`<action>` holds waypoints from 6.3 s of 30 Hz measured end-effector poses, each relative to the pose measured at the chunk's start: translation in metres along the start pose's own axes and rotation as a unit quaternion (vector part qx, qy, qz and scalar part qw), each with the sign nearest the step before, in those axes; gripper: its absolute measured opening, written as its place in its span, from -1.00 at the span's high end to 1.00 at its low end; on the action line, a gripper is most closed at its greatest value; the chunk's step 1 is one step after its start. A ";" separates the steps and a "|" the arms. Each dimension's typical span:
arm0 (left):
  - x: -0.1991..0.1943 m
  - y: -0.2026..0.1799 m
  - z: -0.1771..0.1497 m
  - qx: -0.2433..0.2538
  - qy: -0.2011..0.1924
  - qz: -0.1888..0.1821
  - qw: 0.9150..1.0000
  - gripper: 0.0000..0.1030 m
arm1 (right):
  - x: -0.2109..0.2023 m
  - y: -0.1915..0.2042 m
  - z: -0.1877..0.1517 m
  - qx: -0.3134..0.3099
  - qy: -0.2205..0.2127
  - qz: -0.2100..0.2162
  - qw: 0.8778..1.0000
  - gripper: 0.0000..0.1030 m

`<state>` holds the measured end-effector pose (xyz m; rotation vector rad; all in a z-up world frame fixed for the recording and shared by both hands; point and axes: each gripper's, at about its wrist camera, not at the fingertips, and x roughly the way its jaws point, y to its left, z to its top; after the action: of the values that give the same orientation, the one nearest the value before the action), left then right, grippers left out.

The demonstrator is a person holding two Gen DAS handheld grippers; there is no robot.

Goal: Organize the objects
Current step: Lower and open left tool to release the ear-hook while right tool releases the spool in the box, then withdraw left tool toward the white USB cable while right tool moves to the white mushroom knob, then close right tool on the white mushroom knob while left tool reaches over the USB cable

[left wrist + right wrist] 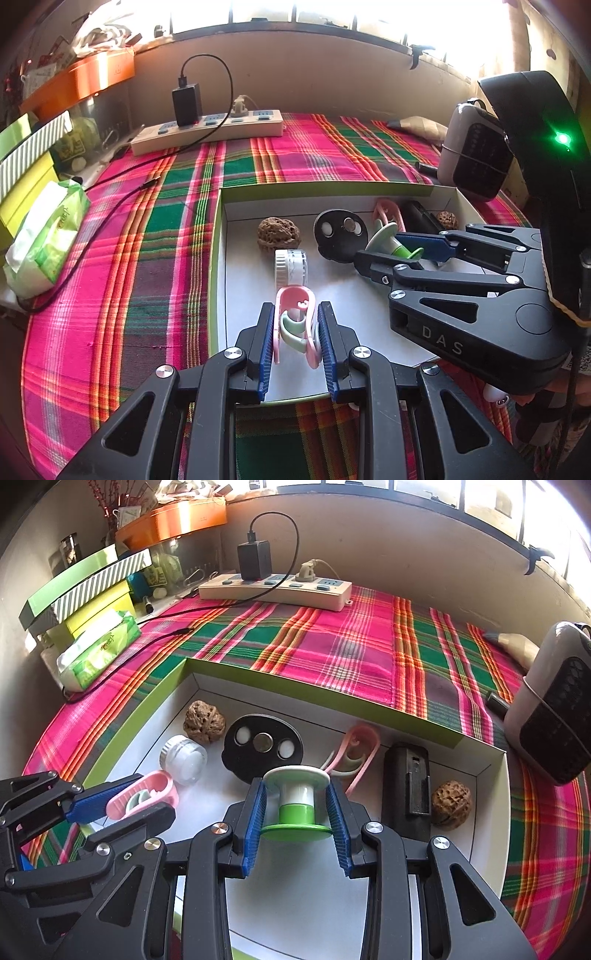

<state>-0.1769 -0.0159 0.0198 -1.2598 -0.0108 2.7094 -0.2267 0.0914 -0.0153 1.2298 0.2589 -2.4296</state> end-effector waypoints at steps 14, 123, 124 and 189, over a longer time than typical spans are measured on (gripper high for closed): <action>0.001 -0.001 0.001 0.001 0.000 0.003 1.000 0.58 | 0.001 0.004 0.001 -0.012 0.007 -0.007 1.000 0.31; -0.082 -0.007 -0.076 0.008 -0.040 0.003 0.999 0.38 | -0.113 0.019 -0.095 0.075 -0.083 -0.051 0.992 0.04; -0.081 -0.008 -0.077 0.008 -0.037 0.001 0.999 0.37 | -0.113 0.017 -0.097 0.078 -0.082 -0.052 0.992 0.04; -0.040 -0.047 -0.052 0.024 0.008 -0.041 0.999 0.23 | -0.092 -0.008 -0.121 0.083 -0.028 -0.058 0.994 0.47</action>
<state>-0.1059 0.0215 0.0198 -1.2403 0.0049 2.6127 -0.0931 0.1643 -0.0138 1.2434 0.1168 -2.6266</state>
